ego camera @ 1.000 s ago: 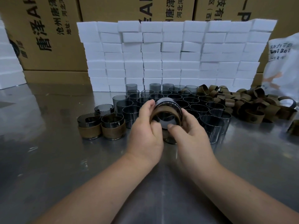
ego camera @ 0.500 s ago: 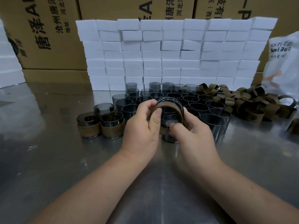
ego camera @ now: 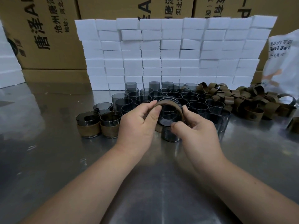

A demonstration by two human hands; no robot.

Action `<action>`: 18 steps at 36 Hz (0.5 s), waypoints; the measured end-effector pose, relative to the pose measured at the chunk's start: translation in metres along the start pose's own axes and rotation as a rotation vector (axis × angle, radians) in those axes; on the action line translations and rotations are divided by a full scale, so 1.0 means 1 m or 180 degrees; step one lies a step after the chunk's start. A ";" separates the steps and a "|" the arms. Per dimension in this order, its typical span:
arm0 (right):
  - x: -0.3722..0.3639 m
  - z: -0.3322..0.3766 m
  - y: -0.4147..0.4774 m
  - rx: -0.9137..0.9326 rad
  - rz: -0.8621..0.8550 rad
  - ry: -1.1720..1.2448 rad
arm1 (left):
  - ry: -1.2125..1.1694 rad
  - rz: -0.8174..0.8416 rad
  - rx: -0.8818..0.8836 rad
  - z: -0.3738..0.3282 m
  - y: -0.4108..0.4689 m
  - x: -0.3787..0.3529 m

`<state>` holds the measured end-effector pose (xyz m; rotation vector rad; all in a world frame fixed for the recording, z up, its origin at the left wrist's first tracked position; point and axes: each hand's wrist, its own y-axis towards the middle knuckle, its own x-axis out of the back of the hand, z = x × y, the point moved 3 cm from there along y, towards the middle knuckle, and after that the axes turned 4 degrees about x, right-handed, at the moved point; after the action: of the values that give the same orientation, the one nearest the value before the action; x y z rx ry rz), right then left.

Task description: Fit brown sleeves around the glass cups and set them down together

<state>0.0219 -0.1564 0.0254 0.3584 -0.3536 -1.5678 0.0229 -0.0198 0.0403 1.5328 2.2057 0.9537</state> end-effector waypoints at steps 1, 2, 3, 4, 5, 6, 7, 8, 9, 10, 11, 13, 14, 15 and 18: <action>0.000 0.000 0.000 -0.0009 0.0004 -0.0018 | -0.0008 0.0008 0.0015 0.000 0.001 0.000; 0.000 0.000 0.001 -0.0018 0.0014 -0.0029 | -0.0022 0.0020 0.0044 0.000 0.001 0.001; 0.001 0.000 0.001 -0.0013 0.0017 -0.0042 | -0.0030 0.0032 0.0079 0.001 0.002 0.002; 0.001 0.000 0.001 -0.0004 0.0017 -0.0074 | -0.0026 0.0042 0.0111 0.001 0.003 0.002; 0.001 0.000 0.001 0.0000 0.0014 -0.0105 | -0.0015 0.0048 0.0134 0.001 0.003 0.003; 0.000 0.001 0.001 -0.0002 0.0015 -0.0120 | -0.0013 0.0051 0.0156 0.001 0.004 0.003; 0.000 0.002 0.000 -0.0006 0.0017 -0.0123 | -0.0032 0.0055 0.0178 0.001 0.004 0.003; -0.001 0.003 0.000 -0.0016 0.0014 -0.0136 | -0.0056 0.0062 0.0193 0.000 0.004 0.004; -0.001 0.004 -0.001 -0.0028 0.0003 -0.0155 | -0.0066 0.0067 0.0196 -0.001 0.004 0.004; -0.001 0.005 -0.001 -0.0042 -0.0006 -0.0171 | -0.0067 0.0069 0.0188 -0.001 0.004 0.004; -0.001 0.006 -0.001 -0.0063 -0.0017 -0.0184 | -0.0075 0.0072 0.0181 -0.002 0.004 0.004; 0.000 0.006 -0.001 -0.0122 -0.0036 -0.0217 | -0.0118 0.0085 0.0183 -0.002 0.004 0.004; 0.001 0.006 -0.001 -0.0151 -0.0045 -0.0234 | -0.0130 0.0087 0.0178 -0.002 0.004 0.004; 0.001 0.006 -0.001 -0.0172 -0.0049 -0.0250 | -0.0135 0.0087 0.0173 -0.002 0.005 0.005; 0.001 0.005 0.000 -0.0217 -0.0026 -0.0252 | -0.0200 0.0080 0.0199 -0.002 0.005 0.005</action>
<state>0.0193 -0.1576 0.0300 0.2458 -0.3593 -1.6009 0.0232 -0.0149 0.0457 1.5990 2.1970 0.8395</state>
